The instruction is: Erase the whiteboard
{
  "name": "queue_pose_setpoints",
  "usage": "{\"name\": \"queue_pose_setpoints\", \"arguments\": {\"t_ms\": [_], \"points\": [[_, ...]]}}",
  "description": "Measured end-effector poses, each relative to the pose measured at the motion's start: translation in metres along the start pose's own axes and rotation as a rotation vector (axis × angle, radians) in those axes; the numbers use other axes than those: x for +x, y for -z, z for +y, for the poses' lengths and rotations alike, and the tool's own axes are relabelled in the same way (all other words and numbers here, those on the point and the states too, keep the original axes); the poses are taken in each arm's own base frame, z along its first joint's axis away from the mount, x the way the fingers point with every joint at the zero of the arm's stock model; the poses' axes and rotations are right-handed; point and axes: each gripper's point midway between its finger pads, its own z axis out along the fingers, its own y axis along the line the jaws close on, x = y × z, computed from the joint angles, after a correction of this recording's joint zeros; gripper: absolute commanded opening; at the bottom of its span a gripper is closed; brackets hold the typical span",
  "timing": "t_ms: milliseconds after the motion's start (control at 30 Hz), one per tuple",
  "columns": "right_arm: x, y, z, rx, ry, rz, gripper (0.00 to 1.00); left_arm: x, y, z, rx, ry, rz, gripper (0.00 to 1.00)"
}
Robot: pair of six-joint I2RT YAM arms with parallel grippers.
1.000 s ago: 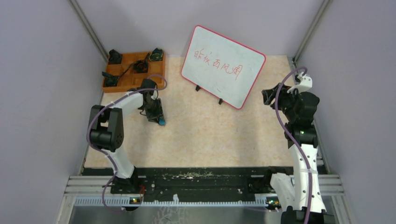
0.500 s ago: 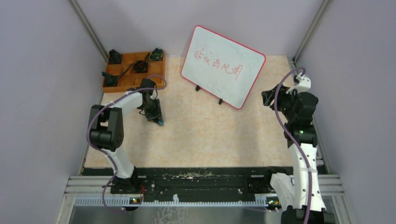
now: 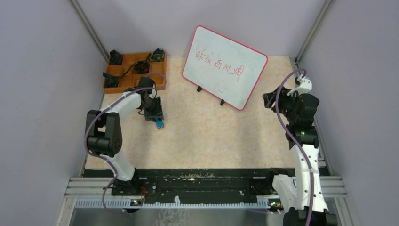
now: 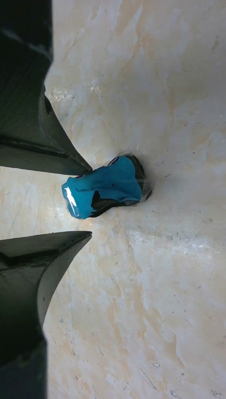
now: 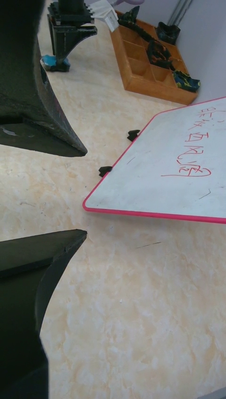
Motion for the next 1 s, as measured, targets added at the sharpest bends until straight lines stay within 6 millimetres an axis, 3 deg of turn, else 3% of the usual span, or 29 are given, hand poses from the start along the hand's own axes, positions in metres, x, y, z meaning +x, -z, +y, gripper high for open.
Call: {"name": "queue_pose_setpoints", "arguments": {"t_ms": [1000], "points": [[0.0036, 0.0003, -0.0013, 0.003, -0.002, 0.004, 0.58, -0.0037, 0.0001, 0.0090, -0.015, 0.024, -0.003, 0.48]]}}
